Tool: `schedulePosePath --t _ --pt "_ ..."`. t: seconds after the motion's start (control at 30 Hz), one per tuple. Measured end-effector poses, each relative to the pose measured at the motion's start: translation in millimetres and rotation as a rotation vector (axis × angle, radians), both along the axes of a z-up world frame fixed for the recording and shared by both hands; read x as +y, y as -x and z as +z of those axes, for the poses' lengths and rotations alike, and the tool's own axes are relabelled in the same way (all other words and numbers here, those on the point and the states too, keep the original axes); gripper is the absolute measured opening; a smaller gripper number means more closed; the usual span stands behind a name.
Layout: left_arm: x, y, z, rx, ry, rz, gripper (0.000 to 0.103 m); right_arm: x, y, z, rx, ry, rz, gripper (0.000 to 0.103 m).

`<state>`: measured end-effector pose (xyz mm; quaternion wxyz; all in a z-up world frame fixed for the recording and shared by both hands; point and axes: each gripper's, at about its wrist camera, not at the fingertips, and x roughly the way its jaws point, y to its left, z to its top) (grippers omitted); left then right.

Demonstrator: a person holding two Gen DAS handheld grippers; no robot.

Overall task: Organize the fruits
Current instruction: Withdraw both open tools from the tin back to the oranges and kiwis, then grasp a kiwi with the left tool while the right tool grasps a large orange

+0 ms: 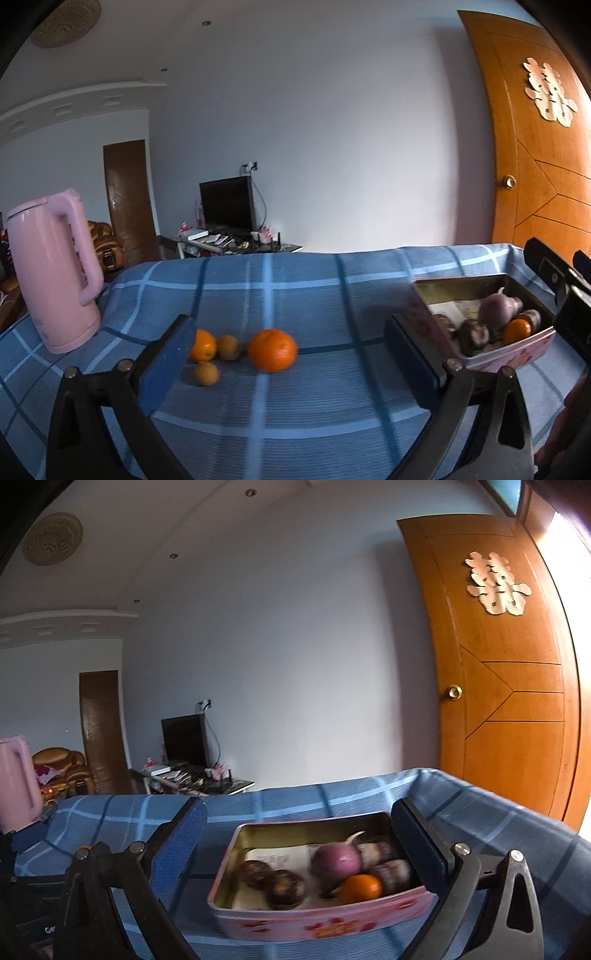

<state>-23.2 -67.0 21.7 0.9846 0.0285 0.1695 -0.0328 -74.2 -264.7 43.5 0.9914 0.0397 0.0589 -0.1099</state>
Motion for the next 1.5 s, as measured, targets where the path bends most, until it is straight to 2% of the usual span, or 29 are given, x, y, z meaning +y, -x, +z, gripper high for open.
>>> schedulePosePath --t 0.6,0.73,0.83,0.97,1.07,1.1,1.2,1.3,1.33,1.43,1.5 --pt "81 -34 -8 0.072 -0.011 0.110 0.103 94 -44 -10 0.064 -0.056 0.175 0.101" --pt "102 -46 -11 0.108 -0.022 0.143 0.103 109 -58 -12 0.096 -0.058 0.204 0.101" --pt "122 -61 -18 0.176 -0.051 0.200 0.103 122 -75 -17 0.163 -0.037 0.218 0.101" --pt "154 -83 -31 0.318 -0.042 0.263 0.103 135 -100 -23 0.272 -0.021 0.258 0.101" --pt "164 -88 -36 0.366 -0.054 0.268 0.102 147 -120 -32 0.377 -0.008 0.333 0.093" --pt "164 -88 -36 0.371 -0.057 0.259 0.102 151 -129 -37 0.423 -0.003 0.360 0.087" --pt "160 -87 -33 0.375 -0.061 0.209 0.102 159 -147 -47 0.517 -0.017 0.408 0.079" --pt "149 -87 -34 0.390 -0.099 0.153 0.102 169 -165 -59 0.608 -0.021 0.437 0.074" --pt "144 -87 -35 0.394 -0.119 0.137 0.102 174 -171 -65 0.650 -0.016 0.446 0.069" --pt "135 -86 -36 0.395 -0.159 0.099 0.102 183 -182 -76 0.733 -0.002 0.463 0.058" --pt "131 -84 -35 0.399 -0.144 0.067 0.102 185 -183 -79 0.743 -0.007 0.479 0.051"
